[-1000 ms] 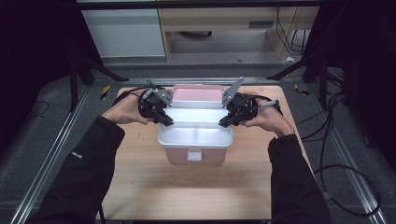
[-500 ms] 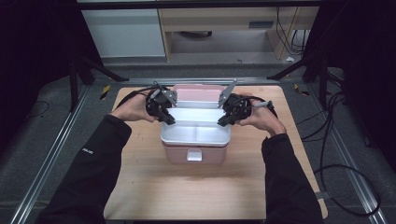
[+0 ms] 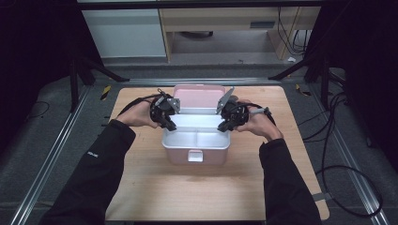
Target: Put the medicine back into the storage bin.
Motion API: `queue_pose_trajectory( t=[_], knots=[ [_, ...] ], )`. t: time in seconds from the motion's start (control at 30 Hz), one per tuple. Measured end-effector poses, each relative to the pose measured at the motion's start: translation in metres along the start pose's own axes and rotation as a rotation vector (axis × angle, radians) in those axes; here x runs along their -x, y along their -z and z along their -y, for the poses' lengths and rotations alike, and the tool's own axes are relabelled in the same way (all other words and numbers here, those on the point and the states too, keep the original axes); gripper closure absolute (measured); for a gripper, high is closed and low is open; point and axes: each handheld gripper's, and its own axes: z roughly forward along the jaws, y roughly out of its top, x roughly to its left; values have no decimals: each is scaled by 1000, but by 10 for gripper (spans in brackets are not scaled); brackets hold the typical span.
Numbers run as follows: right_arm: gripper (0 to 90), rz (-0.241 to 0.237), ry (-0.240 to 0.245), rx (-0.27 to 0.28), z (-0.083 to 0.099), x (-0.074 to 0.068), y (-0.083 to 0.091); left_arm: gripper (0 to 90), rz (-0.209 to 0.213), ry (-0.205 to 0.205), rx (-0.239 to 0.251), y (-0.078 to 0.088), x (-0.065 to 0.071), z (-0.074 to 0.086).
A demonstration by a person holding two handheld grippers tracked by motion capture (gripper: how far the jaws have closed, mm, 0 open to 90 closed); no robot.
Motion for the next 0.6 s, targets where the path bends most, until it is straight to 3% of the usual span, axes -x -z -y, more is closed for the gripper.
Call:
queue_pose_trajectory(
  t=[0.43, 0.6],
  knots=[
    [831, 32, -9, 7, 7, -5, -9, 865, 20, 41, 57, -9, 4, 9],
    [822, 45, -12, 6, 7, -7, -9, 858, 3, 54, 56, -8, 6, 10]
  ],
)
